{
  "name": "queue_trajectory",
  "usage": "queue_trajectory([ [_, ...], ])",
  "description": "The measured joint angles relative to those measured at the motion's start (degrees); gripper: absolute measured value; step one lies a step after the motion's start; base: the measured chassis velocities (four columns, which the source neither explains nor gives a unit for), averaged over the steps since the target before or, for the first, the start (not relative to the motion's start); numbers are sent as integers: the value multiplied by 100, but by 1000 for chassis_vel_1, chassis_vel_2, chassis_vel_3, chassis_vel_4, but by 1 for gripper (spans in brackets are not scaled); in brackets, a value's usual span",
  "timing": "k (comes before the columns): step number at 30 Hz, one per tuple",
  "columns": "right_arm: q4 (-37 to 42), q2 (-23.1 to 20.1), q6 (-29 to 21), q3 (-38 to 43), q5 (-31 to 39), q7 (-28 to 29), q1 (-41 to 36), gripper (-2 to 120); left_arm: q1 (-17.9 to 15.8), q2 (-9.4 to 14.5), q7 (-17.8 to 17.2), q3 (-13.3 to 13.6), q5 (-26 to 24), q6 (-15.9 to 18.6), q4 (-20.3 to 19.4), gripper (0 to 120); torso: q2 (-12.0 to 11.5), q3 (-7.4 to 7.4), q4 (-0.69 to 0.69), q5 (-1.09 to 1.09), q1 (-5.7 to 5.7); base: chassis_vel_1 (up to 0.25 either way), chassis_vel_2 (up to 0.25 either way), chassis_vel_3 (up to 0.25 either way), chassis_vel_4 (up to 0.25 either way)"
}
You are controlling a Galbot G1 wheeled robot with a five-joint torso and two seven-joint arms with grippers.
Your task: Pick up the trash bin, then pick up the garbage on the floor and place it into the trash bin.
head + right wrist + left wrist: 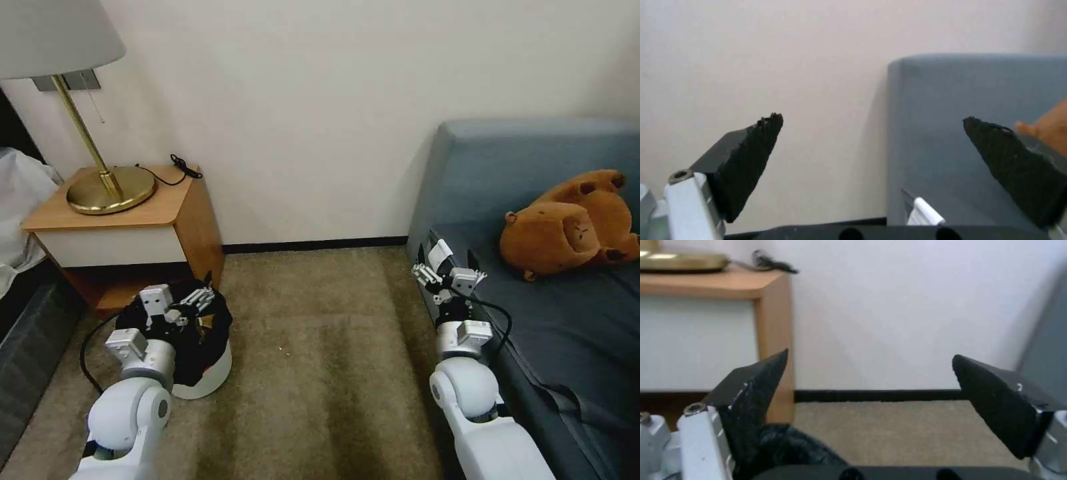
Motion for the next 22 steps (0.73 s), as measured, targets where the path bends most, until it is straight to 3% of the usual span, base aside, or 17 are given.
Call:
queue_trajectory([
  [6,-254,40,312,19,-90,-402,9,100,-32,93,466,84,78,-365,236,99,0,0,1,0,0,0,0,0,0],
  [8,-495,62,458,12,-203,-456,79,100,-86,42,668,163,273,-822,493,99,0,0,0,1,0,0,0,0,0],
  [9,-495,62,458,12,-203,-456,79,100,-86,42,668,163,273,-822,493,99,0,0,0,1,0,0,0,0,0],
  [10,-612,63,514,-10,-220,-479,101,100,-122,1,683,229,333,-1100,683,99,0,0,1,0,0,0,0,0,0],
  [12,-742,63,596,-31,-201,-586,123,100,-147,-30,583,373,259,-1334,914,99,0,0,0,1,0,0,0,0,0],
  [22,-935,103,711,-94,-91,-889,177,100,-277,-209,216,790,116,-1710,1397,99,-1,0,0,0,0,0,0,0,0],
])
